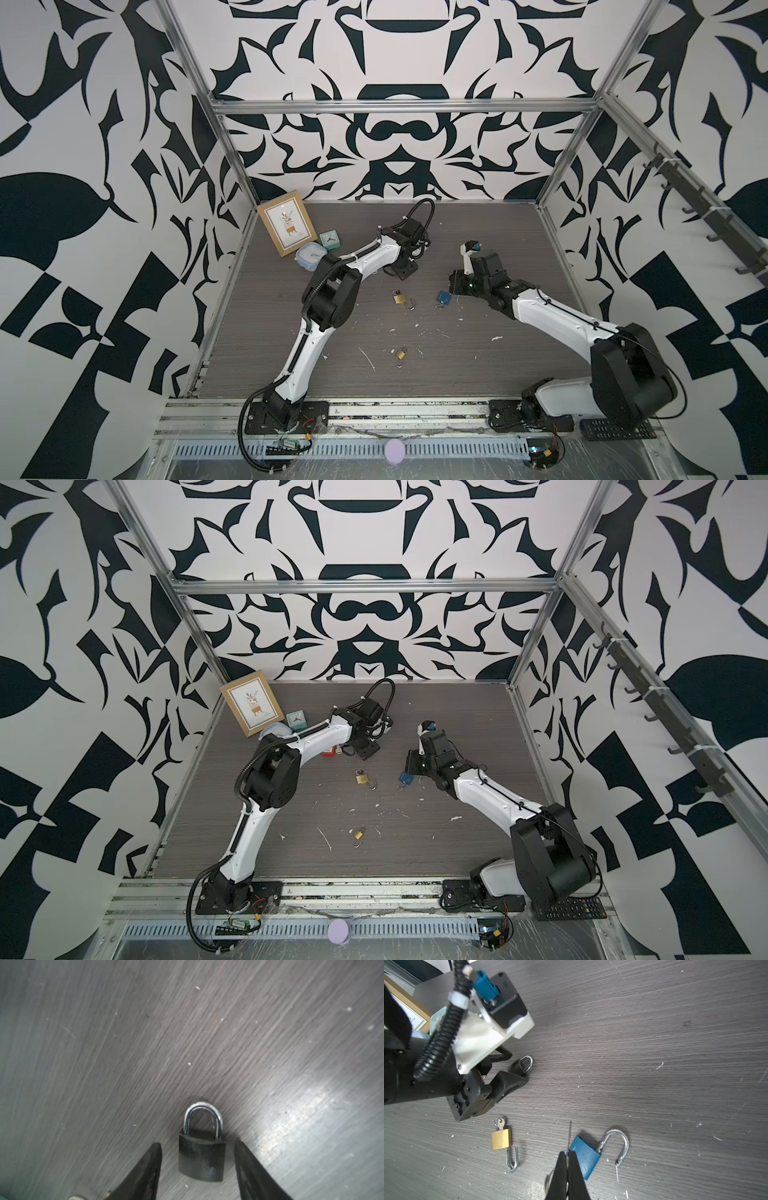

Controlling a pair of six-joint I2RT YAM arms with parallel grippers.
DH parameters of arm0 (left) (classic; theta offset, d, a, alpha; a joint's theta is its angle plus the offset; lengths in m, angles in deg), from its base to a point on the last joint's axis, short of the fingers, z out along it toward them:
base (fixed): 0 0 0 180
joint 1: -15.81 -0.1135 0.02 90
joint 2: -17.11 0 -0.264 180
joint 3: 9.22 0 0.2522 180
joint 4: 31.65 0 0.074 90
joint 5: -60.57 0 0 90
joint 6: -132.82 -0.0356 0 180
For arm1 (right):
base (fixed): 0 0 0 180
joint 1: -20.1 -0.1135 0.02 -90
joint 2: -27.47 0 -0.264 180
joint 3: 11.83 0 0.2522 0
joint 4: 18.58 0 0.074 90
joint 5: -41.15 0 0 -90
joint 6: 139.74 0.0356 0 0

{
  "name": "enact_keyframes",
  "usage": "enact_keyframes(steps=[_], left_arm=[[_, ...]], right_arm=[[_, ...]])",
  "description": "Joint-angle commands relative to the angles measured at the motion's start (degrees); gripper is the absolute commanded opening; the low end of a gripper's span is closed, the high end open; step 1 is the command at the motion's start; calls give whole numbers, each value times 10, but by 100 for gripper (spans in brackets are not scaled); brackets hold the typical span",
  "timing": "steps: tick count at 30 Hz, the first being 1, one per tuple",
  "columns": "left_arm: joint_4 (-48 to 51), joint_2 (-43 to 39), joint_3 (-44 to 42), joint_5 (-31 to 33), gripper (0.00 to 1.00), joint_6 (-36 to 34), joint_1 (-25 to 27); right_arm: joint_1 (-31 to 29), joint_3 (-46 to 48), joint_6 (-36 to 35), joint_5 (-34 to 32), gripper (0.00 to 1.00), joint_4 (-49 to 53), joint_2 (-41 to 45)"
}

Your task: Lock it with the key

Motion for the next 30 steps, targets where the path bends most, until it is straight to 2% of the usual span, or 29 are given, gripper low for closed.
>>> enact_keyframes(steps=[1, 7, 14, 19, 21, 24, 27, 30], left_arm=[[-1, -36, -25, 2, 63, -6, 0], [-79, -158, -93, 29, 67, 20, -2], [-238, -379, -260, 69, 75, 70, -7], [-326, -525, -401, 27, 84, 131, -20], [-357, -575, -458, 14, 94, 155, -26], [-394, -640, -528, -3, 100, 183, -33], [-412, -676, -573, -25, 99, 199, -38], [-417, -694, -598, -21, 99, 211, -40]], right_arm=[[3, -23, 14, 8, 0, -9, 5], [3, -24, 49, 32, 0, -17, -2], [3, -50, 97, 95, 0, -50, -71], [2, -90, 107, 126, 0, -54, -136], [3, -107, 109, 134, 0, -53, -162], [3, -133, 114, 152, 0, -52, -201], [3, -160, 119, 173, 0, -46, -241], [2, -184, 124, 188, 0, -43, -272]])
